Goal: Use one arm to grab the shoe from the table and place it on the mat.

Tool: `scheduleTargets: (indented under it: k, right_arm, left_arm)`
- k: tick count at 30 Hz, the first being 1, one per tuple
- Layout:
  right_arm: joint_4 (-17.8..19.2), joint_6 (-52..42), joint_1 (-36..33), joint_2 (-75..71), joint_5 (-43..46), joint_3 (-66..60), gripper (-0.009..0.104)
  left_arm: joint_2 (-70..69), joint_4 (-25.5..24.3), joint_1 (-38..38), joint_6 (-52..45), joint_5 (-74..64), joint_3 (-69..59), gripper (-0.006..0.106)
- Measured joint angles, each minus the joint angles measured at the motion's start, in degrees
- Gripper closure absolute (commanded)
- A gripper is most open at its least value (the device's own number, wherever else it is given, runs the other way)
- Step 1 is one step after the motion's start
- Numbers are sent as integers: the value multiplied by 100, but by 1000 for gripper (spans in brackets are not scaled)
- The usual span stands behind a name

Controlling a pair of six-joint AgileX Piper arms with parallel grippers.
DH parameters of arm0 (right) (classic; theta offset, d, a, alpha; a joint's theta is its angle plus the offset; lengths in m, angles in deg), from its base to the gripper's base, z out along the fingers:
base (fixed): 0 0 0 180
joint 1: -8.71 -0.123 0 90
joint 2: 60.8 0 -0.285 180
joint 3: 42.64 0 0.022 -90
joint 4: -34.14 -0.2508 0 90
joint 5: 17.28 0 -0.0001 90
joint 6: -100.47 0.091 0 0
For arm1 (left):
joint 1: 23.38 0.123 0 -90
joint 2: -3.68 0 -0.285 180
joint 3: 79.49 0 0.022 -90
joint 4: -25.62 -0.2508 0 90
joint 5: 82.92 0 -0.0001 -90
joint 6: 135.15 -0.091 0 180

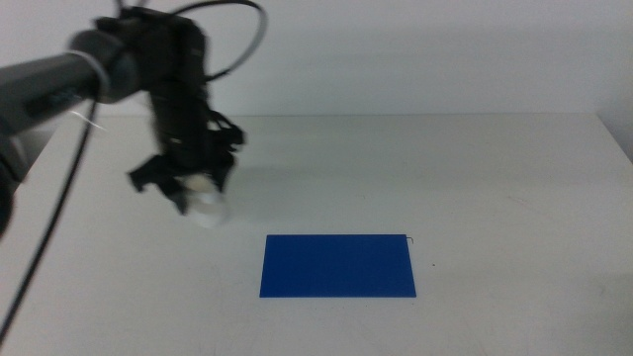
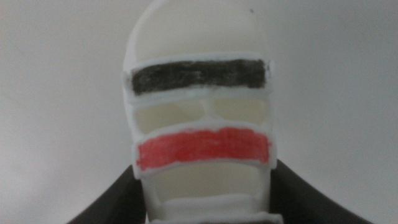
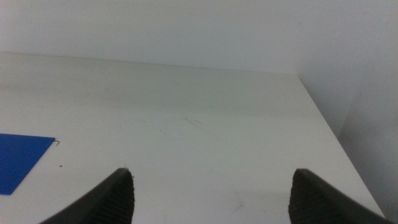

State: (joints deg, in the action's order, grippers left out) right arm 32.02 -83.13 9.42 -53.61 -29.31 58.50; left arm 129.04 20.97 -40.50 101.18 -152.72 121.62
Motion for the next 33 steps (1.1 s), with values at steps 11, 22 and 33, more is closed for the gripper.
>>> scheduleTargets:
  k: [11, 22, 33]
  right_arm:
    - [0, 0, 0, 0, 0, 0, 31]
    - [0, 0, 0, 0, 0, 0, 31]
    - [0, 0, 0, 0, 0, 0, 31]
  left_arm:
    - [82, 0, -1481, 1092, 548, 2, 102]
    - [687, 10, -2254, 1744, 688, 753, 102]
    - [813, -1, -2307, 1772, 558, 808, 102]
